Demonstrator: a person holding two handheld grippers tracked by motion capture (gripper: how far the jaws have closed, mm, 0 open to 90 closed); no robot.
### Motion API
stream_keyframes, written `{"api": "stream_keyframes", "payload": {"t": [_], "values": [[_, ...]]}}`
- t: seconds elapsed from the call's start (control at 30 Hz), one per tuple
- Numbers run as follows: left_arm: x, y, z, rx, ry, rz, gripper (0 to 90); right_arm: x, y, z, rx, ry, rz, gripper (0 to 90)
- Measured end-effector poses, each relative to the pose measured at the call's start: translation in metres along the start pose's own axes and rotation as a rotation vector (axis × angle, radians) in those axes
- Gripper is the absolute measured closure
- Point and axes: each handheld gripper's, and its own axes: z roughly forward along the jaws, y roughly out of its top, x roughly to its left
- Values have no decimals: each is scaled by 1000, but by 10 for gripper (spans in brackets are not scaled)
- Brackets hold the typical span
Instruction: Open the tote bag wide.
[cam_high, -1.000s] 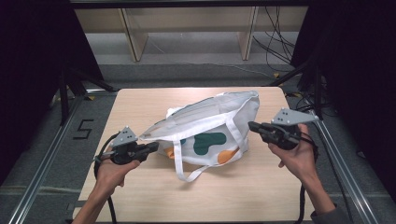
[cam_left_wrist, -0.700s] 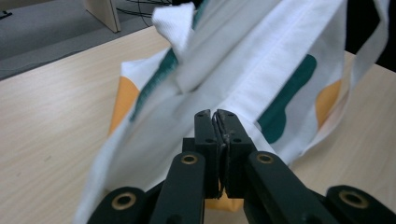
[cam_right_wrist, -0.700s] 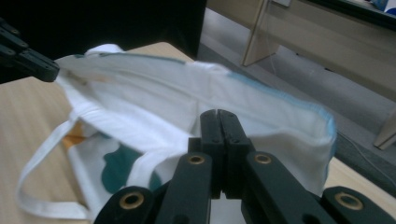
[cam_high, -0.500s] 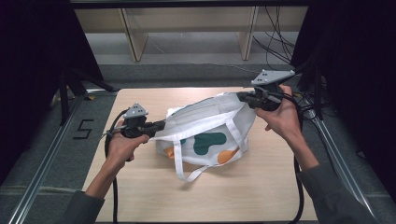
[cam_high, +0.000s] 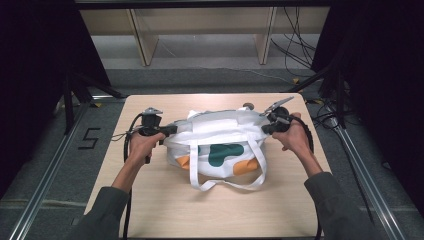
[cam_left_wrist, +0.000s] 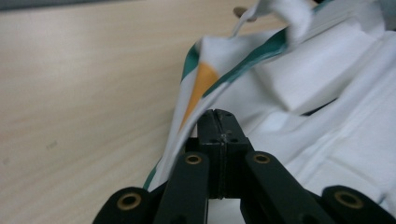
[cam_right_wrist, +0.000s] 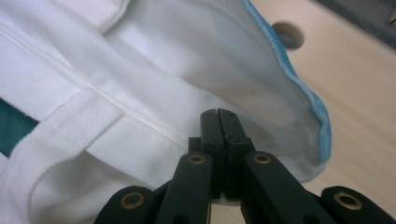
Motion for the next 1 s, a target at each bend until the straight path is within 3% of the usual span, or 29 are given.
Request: {"api": "stream_keyframes", "payload": {"t": [0.03, 0.07, 0.1, 0.17, 0.27, 0.33, 0.37, 0.4, 0.43, 0.47, 0.53, 0.6, 0.67, 0.73, 0.8, 0.87, 0.9, 0.97, 1.0], "values": [[7, -7, 8, 47, 7, -10, 894, 0, 0, 0, 0, 0, 0, 900], [12, -15, 17, 88, 25, 15, 895, 7, -12, 18, 45, 34, -11, 900], [13, -16, 16, 79, 18, -1, 895, 9, -16, 26, 41, 34, -28, 900], [12, -16, 15, 87, 19, 14, 896, 10, -21, 32, 36, 11, -38, 900], [7, -10, 10, 89, 40, 33, 895, 9, -15, 21, 54, 9, -13, 900], [4, -5, 5, 48, 20, 23, 891, 8, -8, 10, 5, -11, -36, 900], [1, -2, 3, 36, 8, 22, 885, 9, -1, 3, -70, -9, -25, 900], [1, -2, 3, 36, 8, 22, 878, 9, -1, 3, -70, -9, -25, 900], [-7, 4, 2, 11, -27, 20, 872, 13, 12, -9, -139, 15, -17, 900], [-12, 8, 3, 7, -43, 27, 868, 15, 20, -10, -171, 20, -31, 900], [-22, 14, 6, 16, -57, 61, 862, 22, 32, -9, -192, 61, -24, 900], [-32, 21, 13, 30, -79, 84, 859, 31, 44, 0, -184, 86, -47, 900], [-41, 24, 21, 31, -120, 66, 860, 39, 51, 14, -146, 110, -51, 900], [-43, 25, 23, 43, -133, 71, 862, 44, 51, 21, -100, 117, -66, 900], [-49, 27, 38, 85, -133, 91, 863, 50, 45, 23, -96, 96, -83, 900], [-49, 28, 47, 93, -140, 60, 869, 53, 37, 15, -81, 132, -92, 900], [-49, 29, 51, 99, -137, 58, 872, 54, 32, 12, -90, 156, -124, 900], [-49, 30, 54, 117, -126, 77, 874, 62, 15, 5, -35, 197, -122, 900], [-49, 31, 55, 120, -120, 74, 876, 64, 9, 6, -56, 209, -136, 900]]}}
